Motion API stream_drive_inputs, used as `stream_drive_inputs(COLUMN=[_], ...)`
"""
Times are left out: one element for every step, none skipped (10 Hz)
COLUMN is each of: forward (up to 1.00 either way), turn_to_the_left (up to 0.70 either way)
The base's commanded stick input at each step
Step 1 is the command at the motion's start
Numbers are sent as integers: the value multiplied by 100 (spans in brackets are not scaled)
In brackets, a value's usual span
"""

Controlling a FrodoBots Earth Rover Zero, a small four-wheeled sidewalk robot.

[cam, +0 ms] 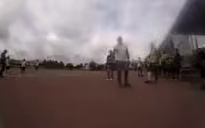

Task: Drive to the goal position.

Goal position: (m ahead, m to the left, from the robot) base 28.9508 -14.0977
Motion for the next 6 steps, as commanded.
stream_drive_inputs(forward=[100, 100, 100, 100, 100, 100], turn_to_the_left=[0, 0, 0, 0, 0, 0])
